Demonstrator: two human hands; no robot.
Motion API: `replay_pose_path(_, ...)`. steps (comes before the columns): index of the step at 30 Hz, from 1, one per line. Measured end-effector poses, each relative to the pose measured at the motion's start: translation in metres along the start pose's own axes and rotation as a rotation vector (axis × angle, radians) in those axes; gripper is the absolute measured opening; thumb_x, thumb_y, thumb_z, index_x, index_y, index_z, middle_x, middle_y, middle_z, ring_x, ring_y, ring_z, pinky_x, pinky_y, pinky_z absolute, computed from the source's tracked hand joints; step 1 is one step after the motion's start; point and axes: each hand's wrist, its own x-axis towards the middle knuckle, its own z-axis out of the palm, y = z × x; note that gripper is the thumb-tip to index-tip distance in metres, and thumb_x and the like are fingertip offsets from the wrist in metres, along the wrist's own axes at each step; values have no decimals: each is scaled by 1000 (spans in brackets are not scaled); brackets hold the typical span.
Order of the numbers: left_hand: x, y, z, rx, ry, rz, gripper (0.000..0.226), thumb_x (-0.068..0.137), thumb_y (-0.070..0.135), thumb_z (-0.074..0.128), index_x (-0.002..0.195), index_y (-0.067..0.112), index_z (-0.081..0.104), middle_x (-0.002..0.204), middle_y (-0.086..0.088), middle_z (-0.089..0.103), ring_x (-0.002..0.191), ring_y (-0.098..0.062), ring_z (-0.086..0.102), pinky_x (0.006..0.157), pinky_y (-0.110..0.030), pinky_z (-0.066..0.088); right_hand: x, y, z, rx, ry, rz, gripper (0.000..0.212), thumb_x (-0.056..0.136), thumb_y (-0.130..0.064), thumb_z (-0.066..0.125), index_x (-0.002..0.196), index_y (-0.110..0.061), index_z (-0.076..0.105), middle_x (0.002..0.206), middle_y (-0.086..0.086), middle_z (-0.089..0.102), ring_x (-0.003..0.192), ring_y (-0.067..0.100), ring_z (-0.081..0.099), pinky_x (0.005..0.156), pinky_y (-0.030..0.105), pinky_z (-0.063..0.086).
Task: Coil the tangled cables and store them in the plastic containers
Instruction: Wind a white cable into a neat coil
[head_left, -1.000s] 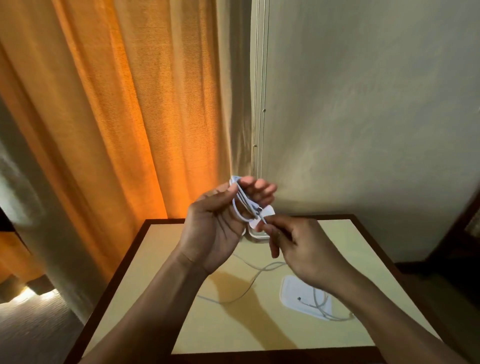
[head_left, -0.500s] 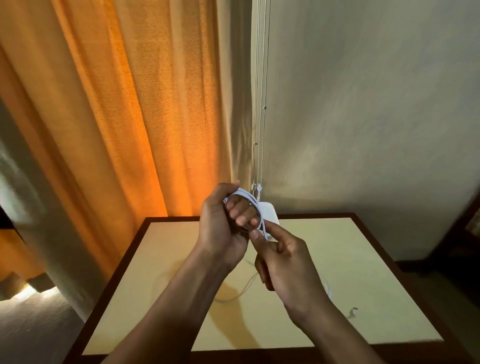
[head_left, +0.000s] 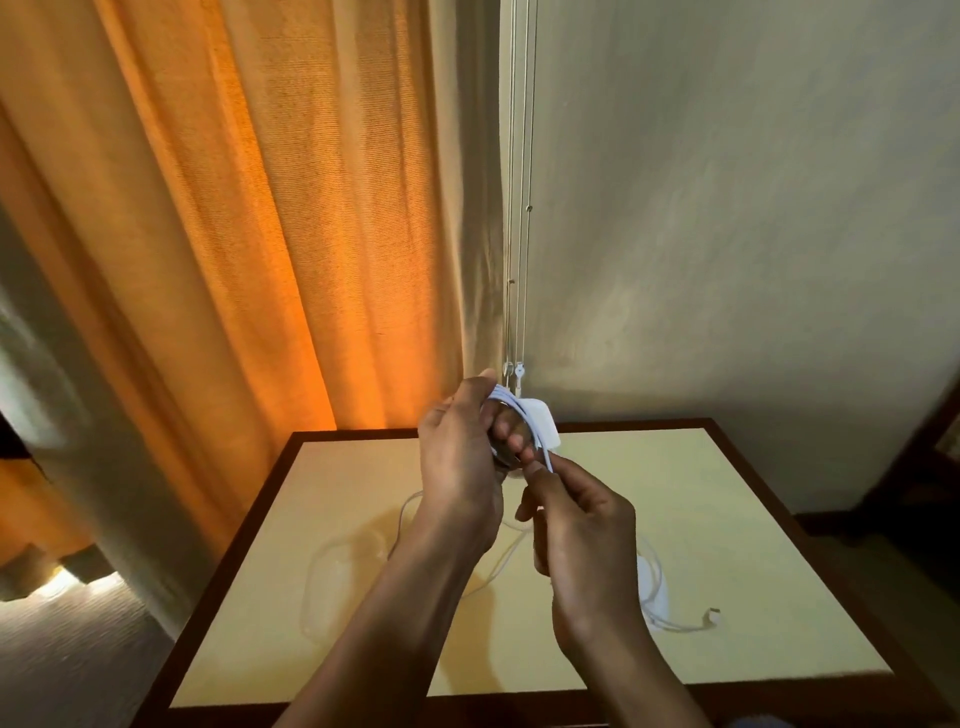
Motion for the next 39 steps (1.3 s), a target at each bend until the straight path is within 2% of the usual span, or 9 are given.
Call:
replay_pose_path(7,-5,-17,-5,164,23,105,48,106,28,53,61,10,47,53,-5,44,45,-18,46,52,-29,38,-1,4,-1,48,96,-3,33,98,-36,64,70,-21,75,56,10,50,50,22,33,54,33,29)
replay_pose_path(10,-9,-26,-13,318,61,152,52,102,48,53,77,2,59,74,-14,60,68,-22,58,72,-40,46,2,4,-7,14,128,-70,19,94,-37,69,80,-28,80,55,0,54,48,19,38,58,34,34)
replay_pose_path(13,-10,-27,-22,443,118,138,44,104,50,50,82,15,65,90,-5,69,87,-19,62,89,-41,48,3,-2,-12,-49,88,-141,20,93,-34,71,74,-31,77,56,-4,59,46,8,42,56,26,37)
replay_pose_path(16,-6,-18,-33,590,15,104,45,104,51,48,79,16,63,77,2,60,72,-19,52,72,-37,40,8,-5,-19,-190,26,-163,30,97,-30,67,68,-25,71,51,-5,53,43,7,39,51,22,34)
replay_pose_path(22,0,22,-66,313,-630,-228,28,102,27,57,94,3,71,75,-1,52,58,-10,32,51,-24,34,20,-13,-54,-23,-204,-40,30,100,-18,61,74,-8,71,54,2,38,48,18,22,48,28,19)
replay_pose_path(29,-1,27,-70,183,-746,-312,26,92,34,73,89,11,63,75,2,35,55,-5,35,47,-21,39,17,-10,-67,31,-399,64,24,89,-27,65,85,-6,76,58,8,28,51,18,17,51,31,17)
replay_pose_path(33,-4,28,-72,121,-706,-294,24,99,32,56,86,13,56,73,3,40,53,-5,35,46,-21,36,26,-7,-80,-90,-412,18,23,85,-33,66,92,-16,81,61,12,28,56,27,19,53,32,23)
replay_pose_path(36,-8,21,-69,232,-647,-197,24,97,30,56,86,7,57,75,-6,36,58,-10,38,49,-24,40,36,-10,-87,-227,-366,-114,17,84,-34,68,88,-26,82,56,4,41,55,27,28,54,31,28)
replay_pose_path(39,-9,18,-69,294,-619,-155,26,96,26,59,93,1,61,81,-14,36,63,-15,42,53,-26,44,48,-13,-92,-393,-290,-307,17,85,-36,68,90,-26,81,68,-12,69,57,5,54,59,15,40)
